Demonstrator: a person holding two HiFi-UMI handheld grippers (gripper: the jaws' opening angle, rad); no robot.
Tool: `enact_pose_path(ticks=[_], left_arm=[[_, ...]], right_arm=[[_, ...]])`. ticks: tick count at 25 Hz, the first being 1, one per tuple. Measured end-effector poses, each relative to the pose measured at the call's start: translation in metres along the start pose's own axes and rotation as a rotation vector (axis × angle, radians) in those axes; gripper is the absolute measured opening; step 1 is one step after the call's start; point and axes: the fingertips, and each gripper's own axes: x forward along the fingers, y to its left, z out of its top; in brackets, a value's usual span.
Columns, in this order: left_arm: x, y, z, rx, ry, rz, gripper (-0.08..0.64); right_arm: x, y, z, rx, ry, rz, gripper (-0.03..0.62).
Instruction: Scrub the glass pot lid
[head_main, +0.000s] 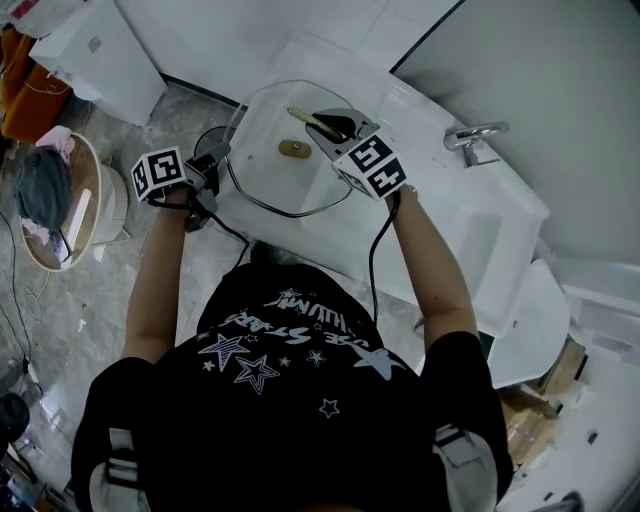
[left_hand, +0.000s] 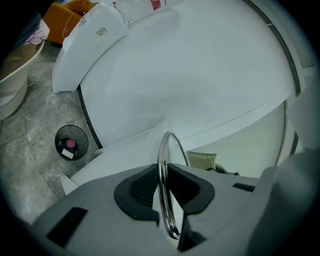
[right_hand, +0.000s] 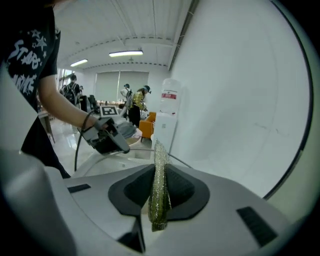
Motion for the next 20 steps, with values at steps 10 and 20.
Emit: enact_pose_path(ticks=[10, 20], left_arm=[[-0.001, 0.001, 0.000, 0.000, 0.012, 0.006, 0.066], [-0.001, 0.000, 0.001, -0.008, 0.000, 0.002, 0.066]], right_arm=[[0.038, -0.008, -0.014, -0.339, 0.120, 0.038, 0.066], [0.034, -0.030, -0.039, -0.238, 0.129, 0.002, 0.066]])
